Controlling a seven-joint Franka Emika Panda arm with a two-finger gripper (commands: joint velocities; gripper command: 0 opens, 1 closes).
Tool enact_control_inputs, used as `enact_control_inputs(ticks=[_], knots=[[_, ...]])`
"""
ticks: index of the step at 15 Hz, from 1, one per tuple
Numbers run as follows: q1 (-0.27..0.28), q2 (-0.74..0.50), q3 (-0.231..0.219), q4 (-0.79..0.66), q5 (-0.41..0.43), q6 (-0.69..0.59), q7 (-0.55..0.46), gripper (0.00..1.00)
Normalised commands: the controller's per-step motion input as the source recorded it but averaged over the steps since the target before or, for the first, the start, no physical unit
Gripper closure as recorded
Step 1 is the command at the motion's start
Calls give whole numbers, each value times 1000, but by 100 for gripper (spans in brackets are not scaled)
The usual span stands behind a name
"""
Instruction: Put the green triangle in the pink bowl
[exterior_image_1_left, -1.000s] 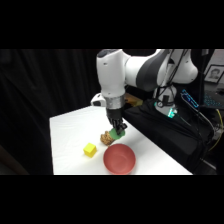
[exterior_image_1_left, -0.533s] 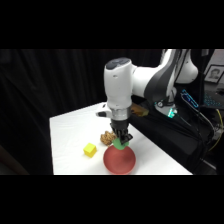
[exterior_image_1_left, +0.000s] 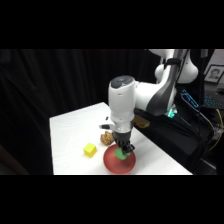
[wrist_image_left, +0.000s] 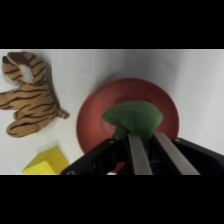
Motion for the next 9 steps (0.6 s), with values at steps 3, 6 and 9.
enact_control_inputs(ticks=[3,6,9], knots=[[32,122,-19,51,65,216,-2,95],[46,127,-56,104,36,153,18,59],[47,113,-64,139,30,81,14,37]])
